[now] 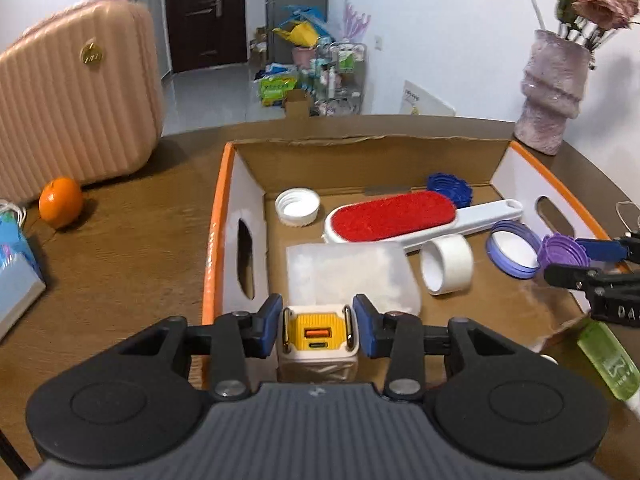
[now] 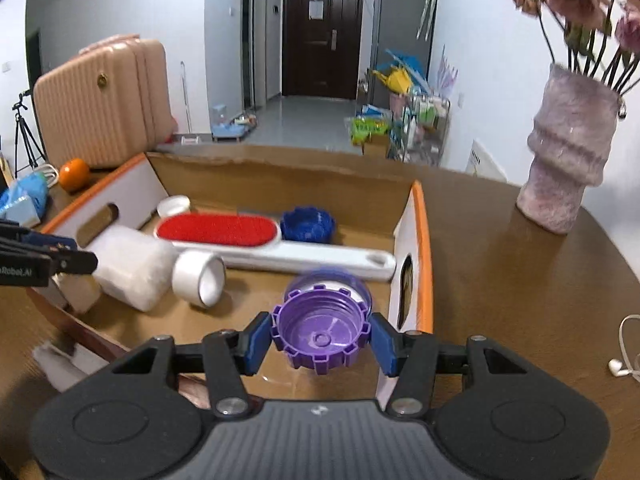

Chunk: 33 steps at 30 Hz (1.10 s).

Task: Organize rigid objects
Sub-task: 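Lower the cube plug and purple cap into the box and open both tools, then withdraw both tools from the box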

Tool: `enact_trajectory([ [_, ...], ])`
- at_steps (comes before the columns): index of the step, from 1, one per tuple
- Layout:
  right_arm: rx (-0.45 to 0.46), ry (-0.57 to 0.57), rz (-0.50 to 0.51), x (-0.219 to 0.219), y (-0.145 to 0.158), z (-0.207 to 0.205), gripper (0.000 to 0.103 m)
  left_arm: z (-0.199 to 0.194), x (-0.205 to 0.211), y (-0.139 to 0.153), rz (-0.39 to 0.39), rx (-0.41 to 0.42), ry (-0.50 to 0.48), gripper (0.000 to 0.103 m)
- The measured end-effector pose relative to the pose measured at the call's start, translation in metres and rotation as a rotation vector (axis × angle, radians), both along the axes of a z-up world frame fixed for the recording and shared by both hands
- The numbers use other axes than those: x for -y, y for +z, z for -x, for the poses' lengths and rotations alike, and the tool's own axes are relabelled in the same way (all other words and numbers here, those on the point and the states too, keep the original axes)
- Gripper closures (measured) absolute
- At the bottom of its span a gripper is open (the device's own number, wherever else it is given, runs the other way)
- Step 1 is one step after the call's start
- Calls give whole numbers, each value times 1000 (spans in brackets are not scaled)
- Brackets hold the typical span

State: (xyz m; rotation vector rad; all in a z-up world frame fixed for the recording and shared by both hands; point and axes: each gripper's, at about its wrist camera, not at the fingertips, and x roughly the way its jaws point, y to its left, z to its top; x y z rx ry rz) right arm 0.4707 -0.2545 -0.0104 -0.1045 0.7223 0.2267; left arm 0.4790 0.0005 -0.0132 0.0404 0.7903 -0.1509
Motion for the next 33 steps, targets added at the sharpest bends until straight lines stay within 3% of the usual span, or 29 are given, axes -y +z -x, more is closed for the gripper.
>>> enact_trajectory([
  [2, -15, -1, 1, 0, -10, -3, 50, 1, 0, 2, -2, 23, -20, 50],
  [4, -3, 11, 14, -4, -14, -3, 41, 2, 0, 6, 0, 47, -27, 43],
  [9, 33, -11, 8, -3, -6, -6, 37, 3, -10, 27, 27, 101, -1, 39],
  [15, 99, -30, -38, 9, 25, 3, 34, 28, -25, 60, 61, 174, 42, 35],
  [20, 157, -16, -71, 13, 52, 36, 32, 87, -30, 79, 85, 255, 40, 30],
  [23, 204, 2, -91, 14, 66, 73, 27, 133, -31, 80, 126, 290, 16, 20],
  [28, 279, 49, -130, 7, 72, 151, 22, 211, -22, 60, 117, 295, -5, 19],
  [33, 310, 65, -127, -2, 52, 228, 17, 284, -11, 35, 65, 285, -27, 17],
])
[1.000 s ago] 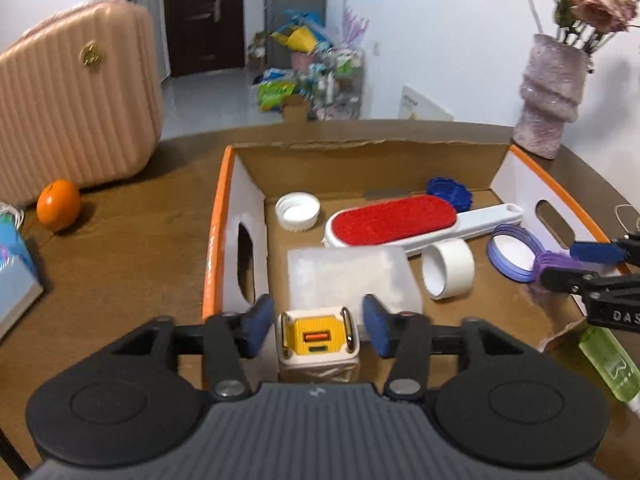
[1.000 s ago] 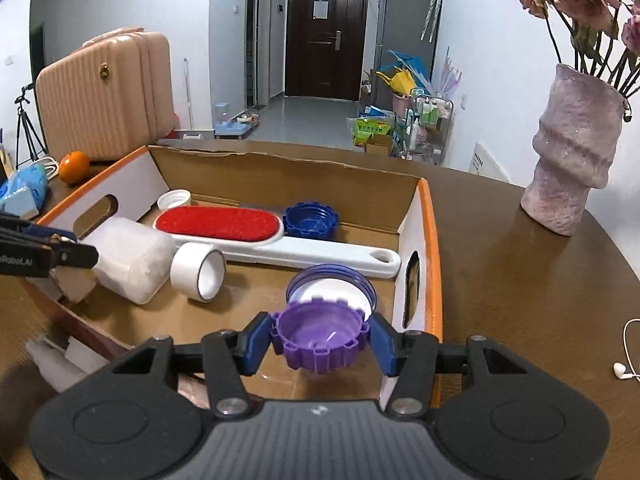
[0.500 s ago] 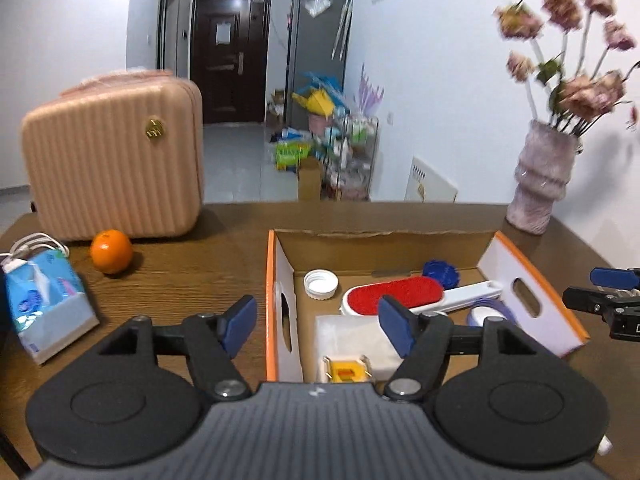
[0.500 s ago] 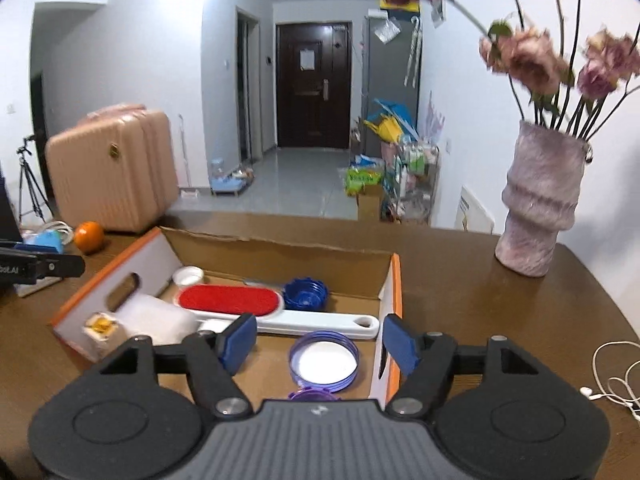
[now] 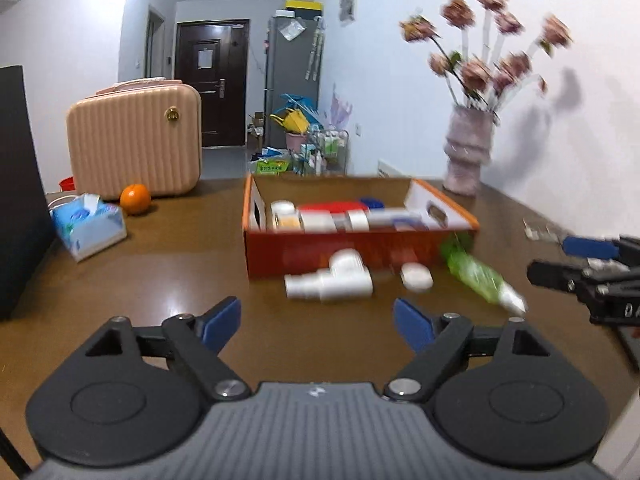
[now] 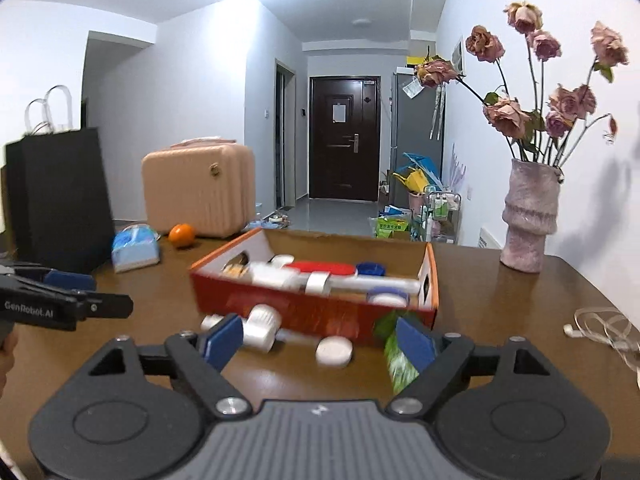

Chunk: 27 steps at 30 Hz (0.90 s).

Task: Organize rigid objects
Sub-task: 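Withdraw both tools from the box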

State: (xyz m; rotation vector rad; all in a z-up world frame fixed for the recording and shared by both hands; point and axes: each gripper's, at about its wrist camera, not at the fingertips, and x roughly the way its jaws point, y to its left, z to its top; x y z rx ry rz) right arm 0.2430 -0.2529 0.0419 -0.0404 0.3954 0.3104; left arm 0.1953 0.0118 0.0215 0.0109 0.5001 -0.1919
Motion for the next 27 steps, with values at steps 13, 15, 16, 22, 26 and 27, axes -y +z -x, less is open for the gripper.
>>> enact_trajectory([
  [13, -77, 9, -122, -11, -71, 135, 16, 98, 15, -37, -28, -35, 25, 17],
  [15, -85, 8, -133, -8, -73, 141, 16, 96, 17, -36, -28, -35, 23, 17],
  [16, -80, 0, -133, -6, -73, 142, 16, 94, 18, -35, -27, -38, 20, 17],
  [22, -78, -39, -136, 2, -71, 136, 18, 77, 25, -38, -14, -53, -8, 17],
  [26, -94, -56, -123, 1, -72, 124, 19, 55, 26, -37, 13, -55, -16, 17],
  [27, -94, -64, -117, 0, -72, 122, 20, 47, 26, -35, 21, -49, -19, 18],
])
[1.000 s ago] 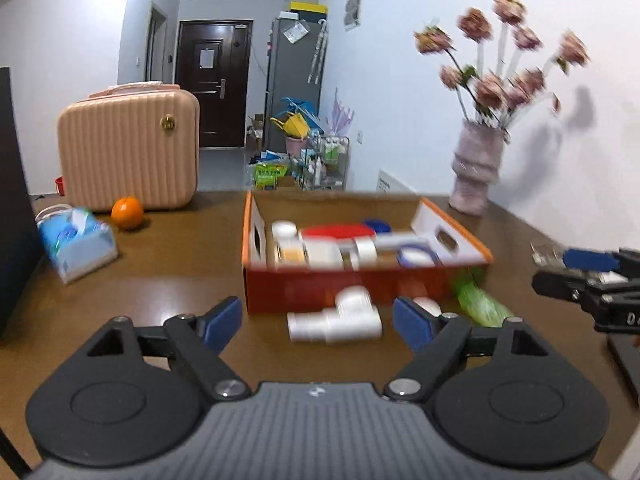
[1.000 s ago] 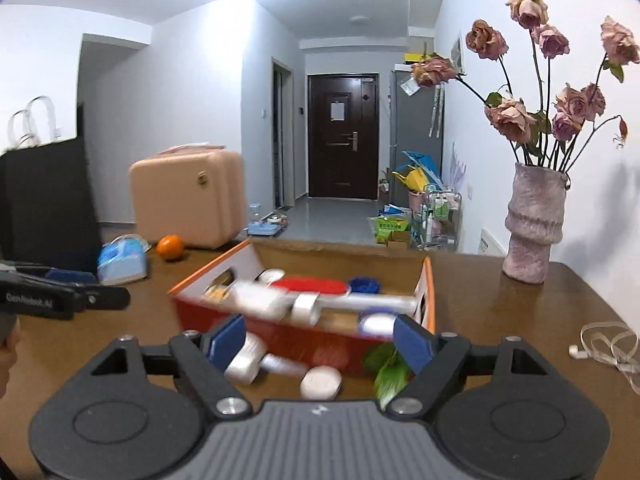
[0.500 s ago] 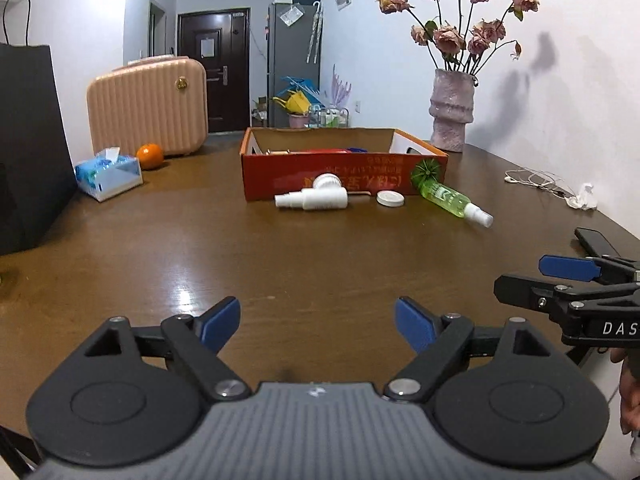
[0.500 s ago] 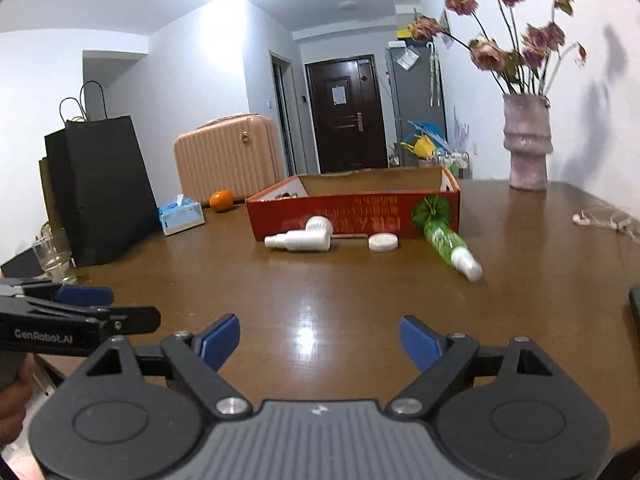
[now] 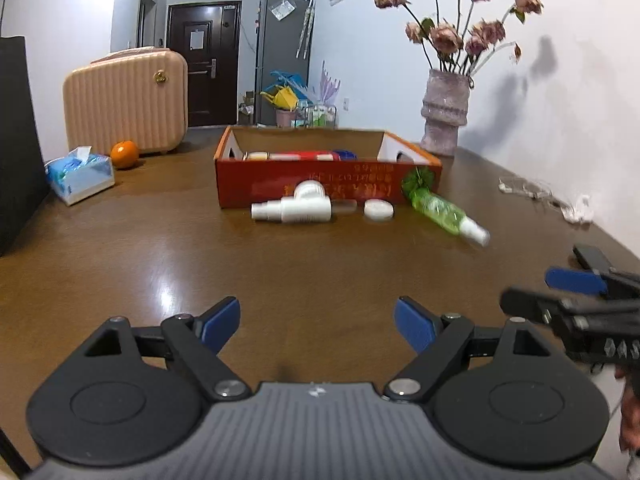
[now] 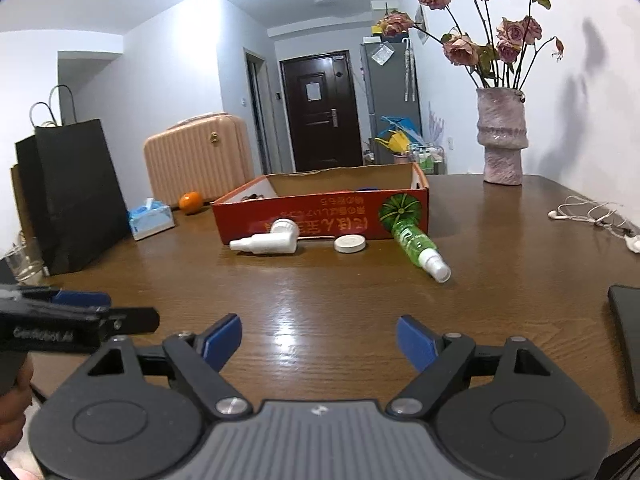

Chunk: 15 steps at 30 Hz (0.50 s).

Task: Organize rigid objects
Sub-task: 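Withdraw both tools from the box, then grasp the white pipe fitting with the left tool while the right tool grasps the white round cap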

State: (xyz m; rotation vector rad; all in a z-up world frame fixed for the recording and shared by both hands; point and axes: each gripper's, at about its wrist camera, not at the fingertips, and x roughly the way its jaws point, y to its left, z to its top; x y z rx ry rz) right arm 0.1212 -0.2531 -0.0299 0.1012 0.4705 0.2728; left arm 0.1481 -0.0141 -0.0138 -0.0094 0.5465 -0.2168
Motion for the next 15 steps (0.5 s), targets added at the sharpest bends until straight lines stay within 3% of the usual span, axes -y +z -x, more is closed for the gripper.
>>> enact_trajectory([
  [2, -2, -9, 15, -1, 3, -4, 21, -22, 1, 5, 20, 9, -5, 21],
  [6, 4, -17, 35, -1, 10, -20, 23, -80, 11, 14, 32, -1, -45, 38],
  [10, -4, 7, 62, -7, 15, -62, 30, -151, 22, 14, 38, -61, -42, 41],
  [15, -37, 49, 76, -18, 13, -138, 32, -225, 29, -5, 3, -140, 18, 43],
])
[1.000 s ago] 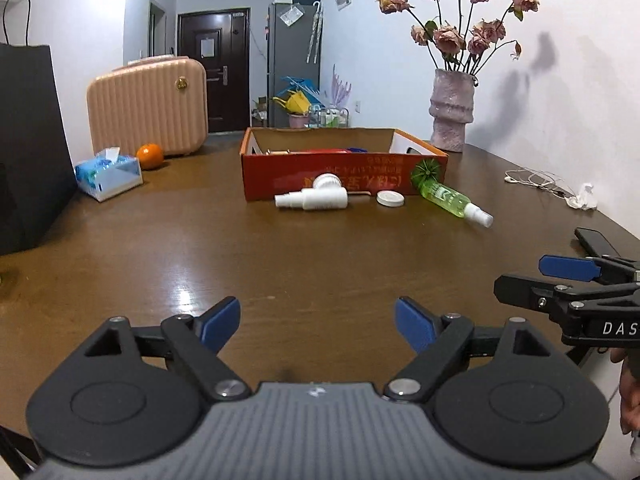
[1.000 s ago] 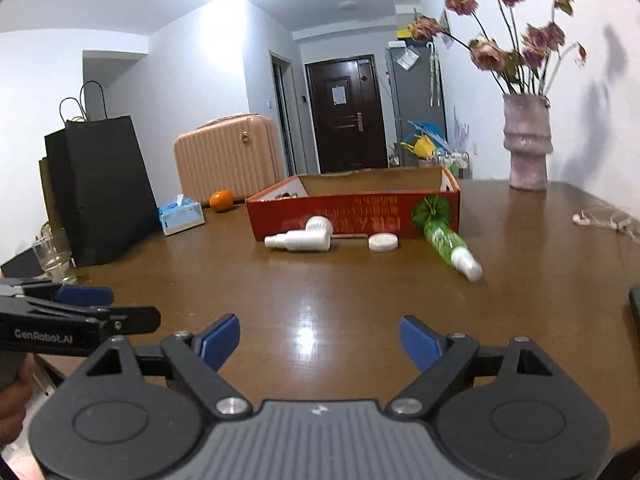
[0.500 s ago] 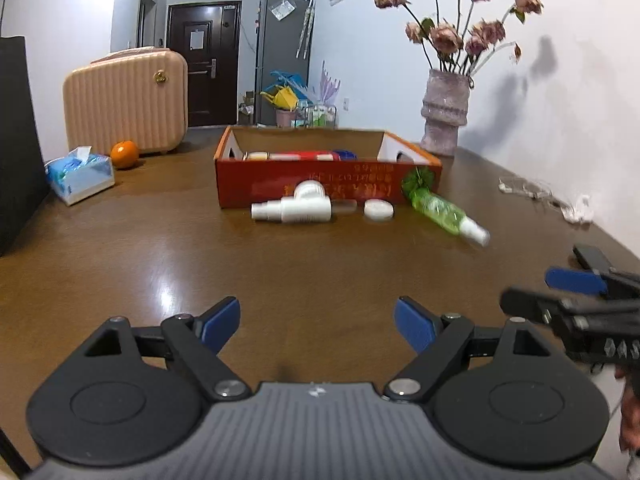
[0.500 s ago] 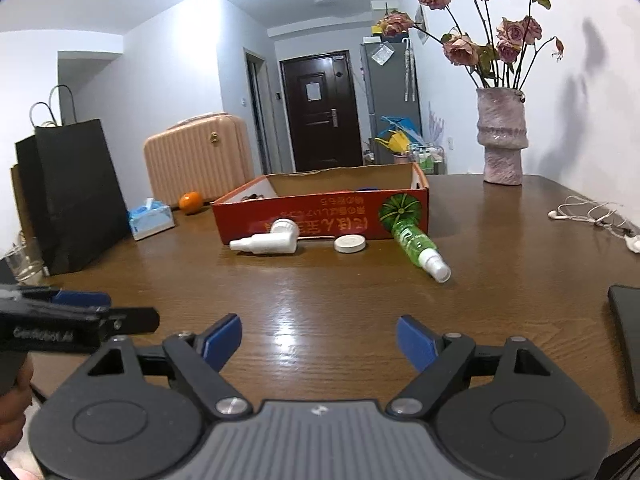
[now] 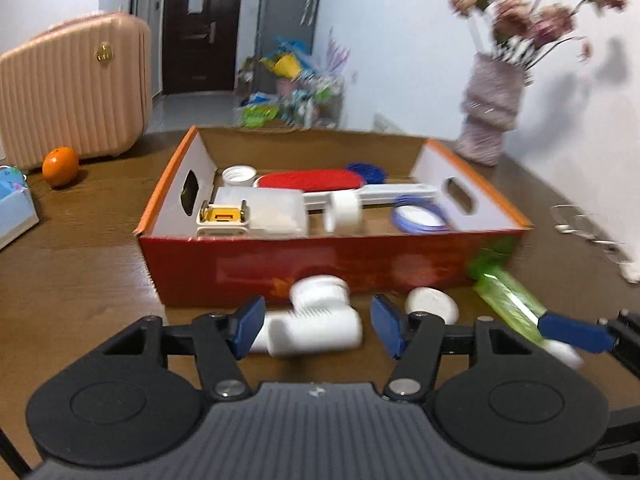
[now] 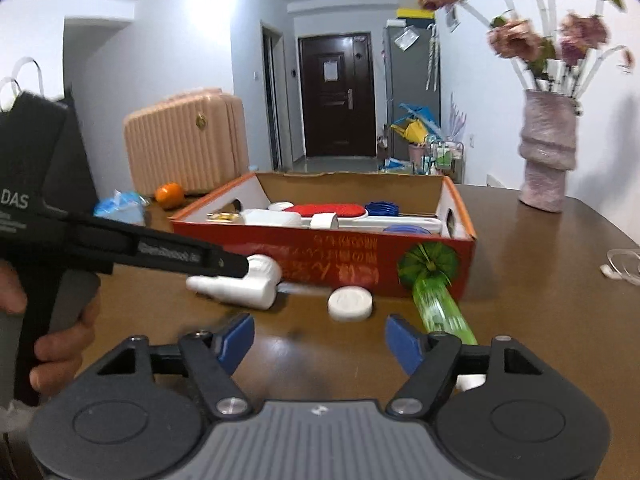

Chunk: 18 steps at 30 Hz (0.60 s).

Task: Organize rigid objects
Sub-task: 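Grasp the white pipe fitting with the left tool while the right tool grasps the white round cap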

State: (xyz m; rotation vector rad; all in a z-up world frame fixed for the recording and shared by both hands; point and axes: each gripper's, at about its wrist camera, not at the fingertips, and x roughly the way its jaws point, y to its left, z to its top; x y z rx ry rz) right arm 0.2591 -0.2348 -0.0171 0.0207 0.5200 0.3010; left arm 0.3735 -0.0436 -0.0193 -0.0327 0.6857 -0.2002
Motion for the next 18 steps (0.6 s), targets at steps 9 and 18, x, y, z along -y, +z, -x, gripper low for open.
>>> enact_trajectory([
  [9, -124, 15, 123, -23, -28, -118, 56, -36, -2, -16, 43, -84, -28, 64],
  [18, -153, 28, 112, -22, -44, -132, 65, -17, 5, 2, 44, -37, -43, 64],
])
